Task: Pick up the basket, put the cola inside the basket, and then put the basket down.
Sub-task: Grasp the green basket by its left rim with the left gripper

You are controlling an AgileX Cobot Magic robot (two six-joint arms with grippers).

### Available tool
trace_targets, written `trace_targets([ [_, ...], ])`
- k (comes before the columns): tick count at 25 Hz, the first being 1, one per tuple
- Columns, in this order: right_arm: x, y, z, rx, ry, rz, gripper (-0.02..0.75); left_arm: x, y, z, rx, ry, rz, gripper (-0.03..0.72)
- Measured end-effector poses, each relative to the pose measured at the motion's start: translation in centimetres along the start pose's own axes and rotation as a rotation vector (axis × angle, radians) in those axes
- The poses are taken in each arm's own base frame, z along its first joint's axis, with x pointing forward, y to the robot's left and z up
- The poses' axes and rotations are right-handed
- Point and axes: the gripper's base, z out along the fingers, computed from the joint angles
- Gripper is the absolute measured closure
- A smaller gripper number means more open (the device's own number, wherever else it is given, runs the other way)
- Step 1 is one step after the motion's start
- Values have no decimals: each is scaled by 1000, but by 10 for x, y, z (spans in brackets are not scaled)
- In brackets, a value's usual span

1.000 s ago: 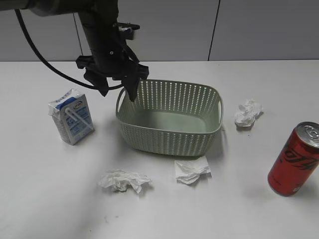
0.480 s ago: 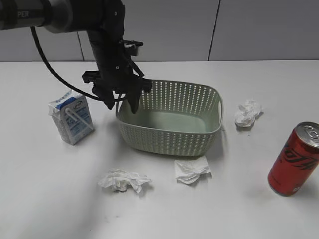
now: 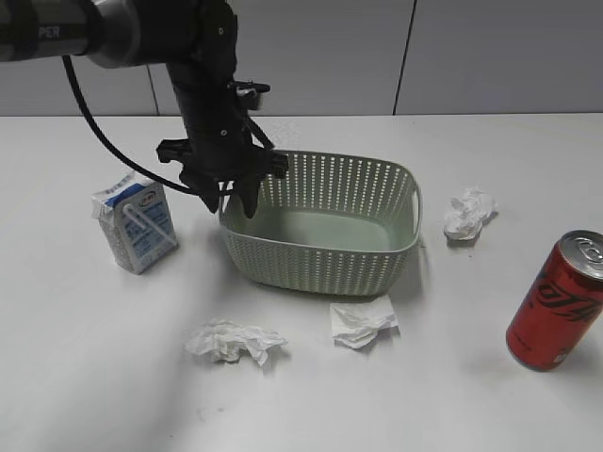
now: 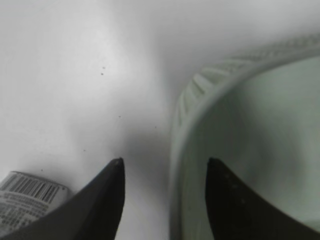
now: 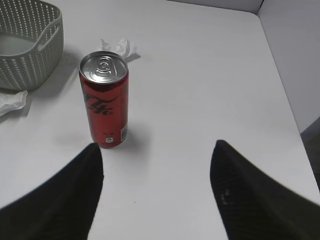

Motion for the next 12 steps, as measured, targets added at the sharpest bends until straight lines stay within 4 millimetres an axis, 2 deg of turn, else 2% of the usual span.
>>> trace_targets([
  [7,0,0,0,0,0,0,228,0,1,4,-2,11,-3,314],
  [9,0,0,0,0,0,0,228,0,1,4,-2,14,-3,379],
  [12,0,0,0,0,0,0,228,1,0,4,1,24,-18,579],
])
